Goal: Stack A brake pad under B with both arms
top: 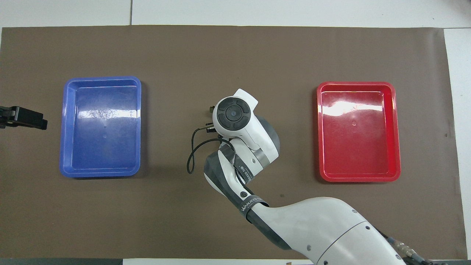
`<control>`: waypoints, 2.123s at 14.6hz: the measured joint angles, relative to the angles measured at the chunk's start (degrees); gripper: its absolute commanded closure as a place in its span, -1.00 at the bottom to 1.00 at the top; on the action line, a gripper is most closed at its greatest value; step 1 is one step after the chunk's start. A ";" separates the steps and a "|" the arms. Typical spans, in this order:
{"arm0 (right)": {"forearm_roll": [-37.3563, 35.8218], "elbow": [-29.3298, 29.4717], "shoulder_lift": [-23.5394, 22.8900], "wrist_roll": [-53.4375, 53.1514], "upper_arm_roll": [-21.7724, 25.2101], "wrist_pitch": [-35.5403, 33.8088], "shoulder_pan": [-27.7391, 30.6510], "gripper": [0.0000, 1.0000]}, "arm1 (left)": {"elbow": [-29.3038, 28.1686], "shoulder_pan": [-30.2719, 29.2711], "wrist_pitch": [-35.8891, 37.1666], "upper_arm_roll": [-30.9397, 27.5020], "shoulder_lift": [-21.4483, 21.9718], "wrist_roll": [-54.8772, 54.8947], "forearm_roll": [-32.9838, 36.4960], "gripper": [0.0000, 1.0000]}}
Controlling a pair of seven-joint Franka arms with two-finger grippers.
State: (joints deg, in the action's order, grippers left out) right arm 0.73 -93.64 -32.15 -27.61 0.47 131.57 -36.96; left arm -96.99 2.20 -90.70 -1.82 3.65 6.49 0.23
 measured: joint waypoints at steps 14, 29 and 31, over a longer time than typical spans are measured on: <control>0.00 -0.09 -0.15 -0.05 0.09 0.64 -0.16 -1.00 | 0.00 0.00 0.00 0.00 0.00 0.00 0.00 -0.97; -4.94 0.60 20.52 3.51 1.63 -23.37 23.16 -1.00 | 0.00 0.00 0.00 0.00 0.00 0.00 0.00 -0.97; -4.94 0.65 22.89 8.71 1.61 -27.09 27.33 -1.00 | 0.00 0.00 0.00 0.00 0.00 0.00 0.00 -0.97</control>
State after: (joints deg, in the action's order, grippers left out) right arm -4.21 -93.00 -9.26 -18.90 2.08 104.48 -9.63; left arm -96.99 2.20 -90.70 -1.82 3.65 6.49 0.23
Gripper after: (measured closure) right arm 0.000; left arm 0.013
